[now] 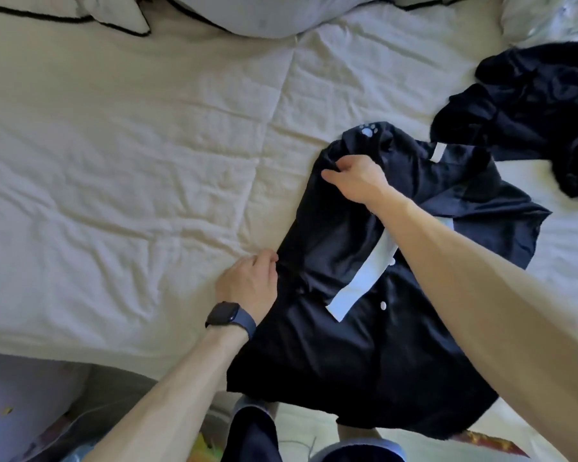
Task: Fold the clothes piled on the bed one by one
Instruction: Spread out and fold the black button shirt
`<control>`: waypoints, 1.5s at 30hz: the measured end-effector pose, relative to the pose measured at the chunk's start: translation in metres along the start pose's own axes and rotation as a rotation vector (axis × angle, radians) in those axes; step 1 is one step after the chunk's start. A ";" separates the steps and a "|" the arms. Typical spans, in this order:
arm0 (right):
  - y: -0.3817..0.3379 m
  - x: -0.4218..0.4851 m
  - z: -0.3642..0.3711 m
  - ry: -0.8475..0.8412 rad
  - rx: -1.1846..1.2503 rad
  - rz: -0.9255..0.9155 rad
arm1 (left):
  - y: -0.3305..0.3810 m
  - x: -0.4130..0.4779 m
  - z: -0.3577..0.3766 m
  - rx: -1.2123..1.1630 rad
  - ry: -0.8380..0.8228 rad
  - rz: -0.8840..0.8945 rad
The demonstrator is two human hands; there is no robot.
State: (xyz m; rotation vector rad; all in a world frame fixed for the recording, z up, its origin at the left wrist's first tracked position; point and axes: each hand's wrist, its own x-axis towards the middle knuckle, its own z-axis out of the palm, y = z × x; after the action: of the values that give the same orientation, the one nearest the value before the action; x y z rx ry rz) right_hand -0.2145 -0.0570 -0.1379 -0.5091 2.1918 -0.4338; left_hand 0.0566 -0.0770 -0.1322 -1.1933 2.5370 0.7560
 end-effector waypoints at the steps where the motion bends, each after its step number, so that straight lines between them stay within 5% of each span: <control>1: -0.003 0.005 0.004 0.014 0.081 -0.007 | -0.003 -0.001 -0.001 -0.003 -0.002 -0.018; 7: -0.014 -0.010 0.022 0.100 0.281 -0.047 | -0.006 0.004 -0.006 -0.040 -0.074 -0.156; 12: 0.032 -0.078 0.020 0.433 0.318 -0.122 | 0.030 0.020 -0.013 -0.199 0.055 -0.191; 19: 0.189 -0.108 -0.068 0.751 0.202 0.237 | 0.101 0.119 -0.020 -0.228 0.176 0.037; 23: 0.254 -0.071 -0.123 0.702 0.278 0.527 | 0.108 0.183 -0.014 -0.082 0.010 -0.088; 26: 0.284 -0.045 -0.139 0.629 0.672 0.483 | 0.099 0.193 -0.014 -0.171 0.058 -0.170; 29: 0.305 -0.029 -0.143 0.639 0.758 0.438 | 0.094 0.190 -0.016 -0.270 0.140 -0.203; 37: 0.317 -0.029 -0.145 0.715 0.548 0.396 | 0.113 0.187 -0.026 -0.180 0.153 -0.229; 40: 0.299 -0.031 -0.148 0.762 0.312 0.307 | 0.130 0.192 -0.025 -0.050 0.098 -0.114; 45: 0.276 -0.014 -0.151 0.538 -0.139 0.184 | 0.156 0.212 -0.014 0.238 0.049 0.017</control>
State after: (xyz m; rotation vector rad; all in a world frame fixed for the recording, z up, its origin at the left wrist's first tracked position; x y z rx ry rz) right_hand -0.3839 0.2074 -0.1669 -0.2775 2.7738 -0.3470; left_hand -0.1991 -0.1383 -0.1536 -1.1253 2.5906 0.4177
